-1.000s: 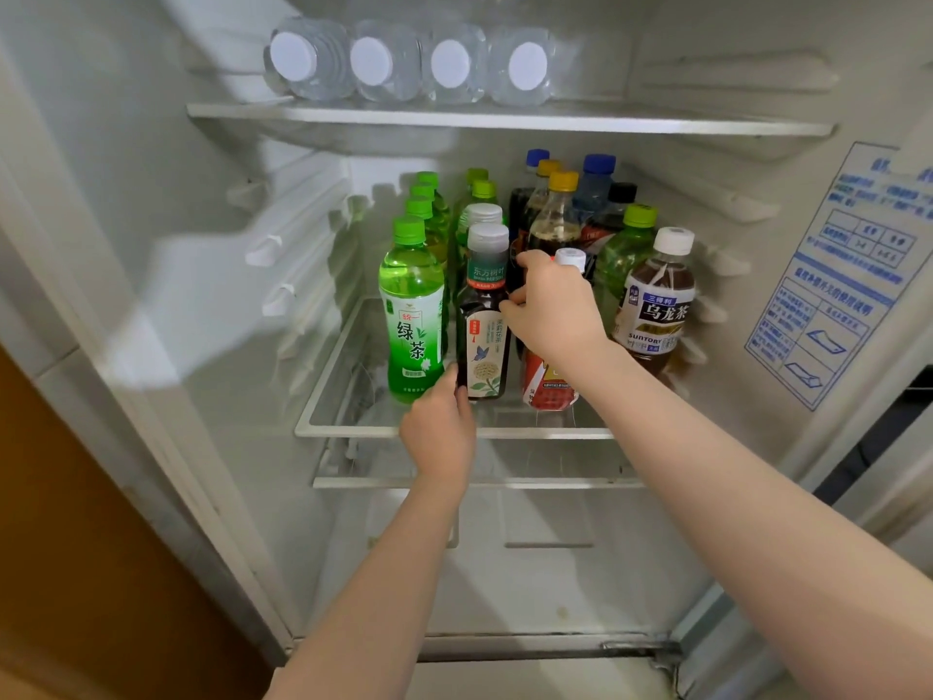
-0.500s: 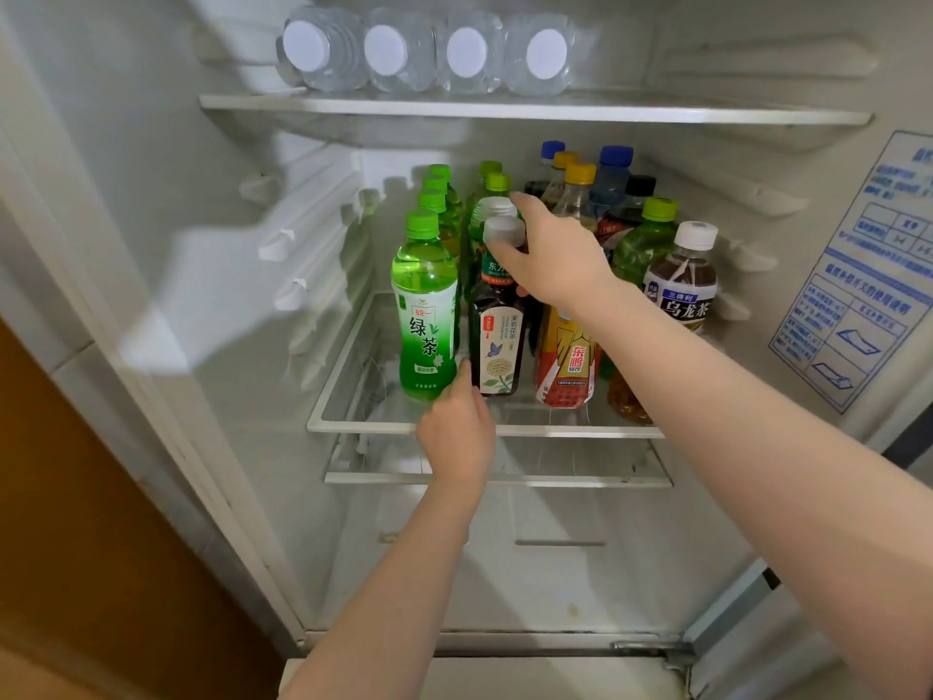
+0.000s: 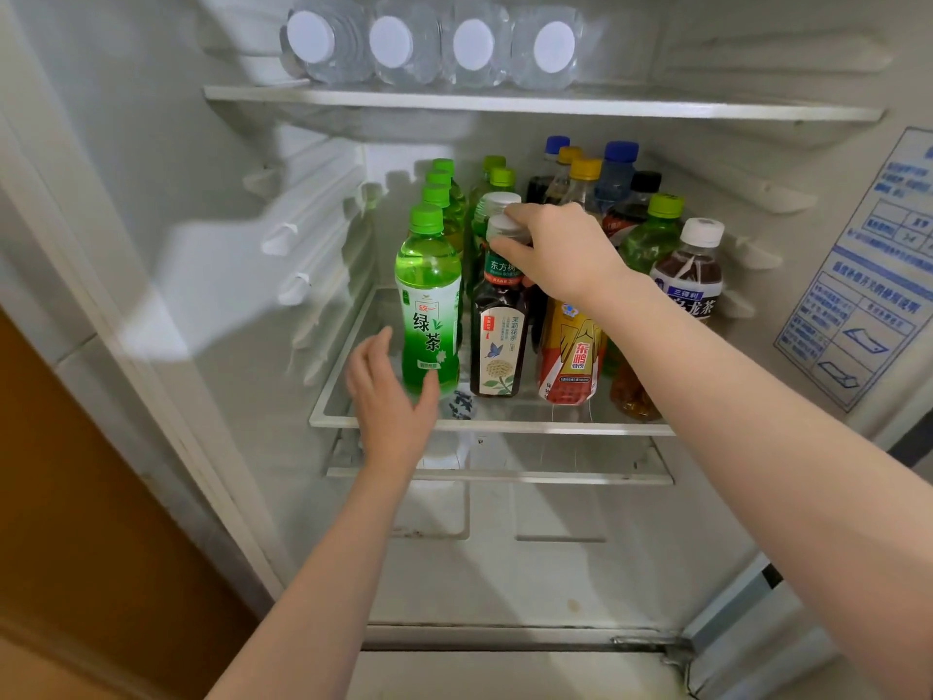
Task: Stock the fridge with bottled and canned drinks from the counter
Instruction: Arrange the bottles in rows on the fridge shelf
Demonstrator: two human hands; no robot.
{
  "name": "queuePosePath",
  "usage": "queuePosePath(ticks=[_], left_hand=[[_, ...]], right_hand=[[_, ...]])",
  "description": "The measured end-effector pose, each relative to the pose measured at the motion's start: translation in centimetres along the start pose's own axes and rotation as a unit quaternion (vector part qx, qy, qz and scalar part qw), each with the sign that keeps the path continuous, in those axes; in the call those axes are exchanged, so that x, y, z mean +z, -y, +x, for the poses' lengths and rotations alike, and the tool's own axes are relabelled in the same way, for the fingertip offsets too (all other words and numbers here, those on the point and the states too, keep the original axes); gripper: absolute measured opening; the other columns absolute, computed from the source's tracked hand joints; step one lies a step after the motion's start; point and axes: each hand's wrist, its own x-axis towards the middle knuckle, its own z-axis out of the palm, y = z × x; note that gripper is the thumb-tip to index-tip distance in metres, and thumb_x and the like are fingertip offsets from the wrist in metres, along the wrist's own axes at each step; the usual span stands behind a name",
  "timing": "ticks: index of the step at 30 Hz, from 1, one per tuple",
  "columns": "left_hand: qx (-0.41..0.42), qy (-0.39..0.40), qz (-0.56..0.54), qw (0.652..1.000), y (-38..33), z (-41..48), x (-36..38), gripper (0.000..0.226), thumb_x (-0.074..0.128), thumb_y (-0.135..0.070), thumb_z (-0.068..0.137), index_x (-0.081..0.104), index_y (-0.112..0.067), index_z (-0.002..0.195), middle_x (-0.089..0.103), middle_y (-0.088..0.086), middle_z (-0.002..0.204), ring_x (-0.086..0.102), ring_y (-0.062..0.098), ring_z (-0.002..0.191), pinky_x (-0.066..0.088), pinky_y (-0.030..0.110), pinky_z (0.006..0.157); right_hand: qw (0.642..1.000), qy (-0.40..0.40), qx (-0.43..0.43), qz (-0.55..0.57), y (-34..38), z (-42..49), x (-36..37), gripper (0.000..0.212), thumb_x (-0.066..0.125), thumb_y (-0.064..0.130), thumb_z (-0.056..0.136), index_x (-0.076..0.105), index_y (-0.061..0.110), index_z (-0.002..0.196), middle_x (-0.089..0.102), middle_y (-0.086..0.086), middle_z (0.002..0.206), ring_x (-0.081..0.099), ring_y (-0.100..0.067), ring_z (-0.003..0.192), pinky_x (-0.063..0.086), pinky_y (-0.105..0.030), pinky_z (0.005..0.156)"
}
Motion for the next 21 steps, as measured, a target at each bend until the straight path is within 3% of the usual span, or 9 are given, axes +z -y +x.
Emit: queuePosePath(ticks=[3, 5, 8, 11, 13, 15, 17, 19, 21], left_hand=[[-0.004, 0.082, 0.003, 0.997, 0.5, 0.5, 0.0, 0.085, 0.068, -0.025, 0.085, 0.016, -0.013, 0.150, 0.030, 0.009, 0.150, 0.031, 0.021, 0.137, 0.024, 0.028, 0.107], [-0.022, 0.114, -0.014, 0.993, 0.5, 0.8, -0.1, 0.088, 0.068, -0.025, 0.085, 0.011, -0.015, 0.151, 0.031, 0.006, 0.152, 0.033, 0.019, 0.138, 0.029, 0.035, 0.112], [-0.017, 0.139, -0.009, 0.990, 0.5, 1.0, -0.3, 0.078, 0.065, -0.026, 0.087, 0.020, -0.014, 0.150, 0.040, 0.006, 0.147, 0.040, 0.020, 0.133, 0.037, 0.044, 0.109], [0.001, 0.137, 0.008, 0.991, 0.4, 0.9, -0.5, 0.067, 0.062, -0.027, 0.089, 0.029, -0.014, 0.146, 0.046, 0.005, 0.141, 0.045, 0.019, 0.127, 0.041, 0.043, 0.104], [0.003, 0.128, 0.013, 0.992, 0.2, 0.9, -0.5, 0.063, 0.063, -0.026, 0.089, 0.033, -0.016, 0.144, 0.049, 0.004, 0.136, 0.047, 0.018, 0.123, 0.043, 0.037, 0.100], [0.000, 0.119, 0.017, 0.993, 0.1, 0.8, -0.3, 0.062, 0.063, -0.025, 0.088, 0.035, -0.017, 0.142, 0.051, 0.004, 0.132, 0.048, 0.019, 0.120, 0.042, 0.033, 0.094], [-0.006, 0.117, 0.025, 0.993, 0.1, 0.8, -0.2, 0.062, 0.063, -0.026, 0.088, 0.034, -0.016, 0.143, 0.051, 0.005, 0.133, 0.049, 0.020, 0.120, 0.041, 0.032, 0.092], [-0.010, 0.116, 0.033, 0.993, 0.2, 0.7, -0.2, 0.064, 0.062, -0.027, 0.089, 0.033, -0.015, 0.144, 0.050, 0.005, 0.135, 0.049, 0.020, 0.122, 0.042, 0.034, 0.095], [-0.005, 0.116, 0.030, 0.993, 0.2, 0.7, -0.2, 0.063, 0.062, -0.027, 0.088, 0.034, -0.013, 0.144, 0.050, 0.005, 0.136, 0.049, 0.020, 0.122, 0.044, 0.041, 0.099]], right_hand=[[1.000, 0.002, 0.000, 0.011, 0.0, -0.1, -0.1, 0.034, 0.047, 0.035, 0.096, 0.060, 0.007, 0.111, 0.067, -0.016, 0.101, 0.064, -0.032, 0.088, 0.052, -0.043, 0.079], [1.000, 0.004, 0.007, 0.019, -0.1, 0.0, -0.1, 0.035, 0.049, 0.036, 0.095, 0.059, 0.009, 0.114, 0.067, -0.015, 0.103, 0.065, -0.032, 0.089, 0.052, -0.043, 0.079], [0.998, 0.000, 0.030, 0.048, 0.0, -0.2, 0.1, 0.045, 0.052, 0.040, 0.093, 0.052, 0.012, 0.128, 0.067, -0.013, 0.109, 0.066, -0.030, 0.091, 0.053, -0.042, 0.082], [0.991, -0.055, 0.064, 0.101, -0.1, -1.3, -0.1, 0.057, 0.043, 0.047, 0.095, 0.040, 0.012, 0.139, 0.068, -0.011, 0.105, 0.068, -0.024, 0.086, 0.054, -0.042, 0.082], [0.961, -0.153, 0.086, 0.216, -0.7, -2.8, -0.6, 0.046, 0.036, 0.042, 0.098, 0.048, 0.016, 0.133, 0.069, -0.004, 0.097, 0.069, -0.013, 0.074, 0.057, -0.040, 0.072], [0.897, -0.282, 0.116, 0.319, -1.6, -5.0, -0.8, 0.033, 0.035, 0.035, 0.097, 0.057, 0.023, 0.118, 0.069, 0.003, 0.092, 0.068, -0.009, 0.068, 0.057, -0.036, 0.064], [0.840, -0.407, 0.143, 0.329, -2.2, -7.9, 0.0, 0.024, 0.039, 0.026, 0.096, 0.059, 0.019, 0.108, 0.068, 0.004, 0.091, 0.067, -0.008, 0.074, 0.054, -0.028, 0.069], [0.822, -0.448, 0.188, 0.298, -2.6, -10.6, 1.8, 0.019, 0.046, 0.018, 0.092, 0.057, 0.012, 0.106, 0.063, 0.008, 0.093, 0.061, 0.000, 0.082, 0.048, -0.017, 0.076], [0.828, -0.422, 0.258, 0.264, -3.2, -12.7, 3.9, 0.024, 0.053, 0.014, 0.087, 0.053, 0.008, 0.110, 0.059, 0.002, 0.101, 0.056, -0.003, 0.086, 0.047, -0.022, 0.077]])
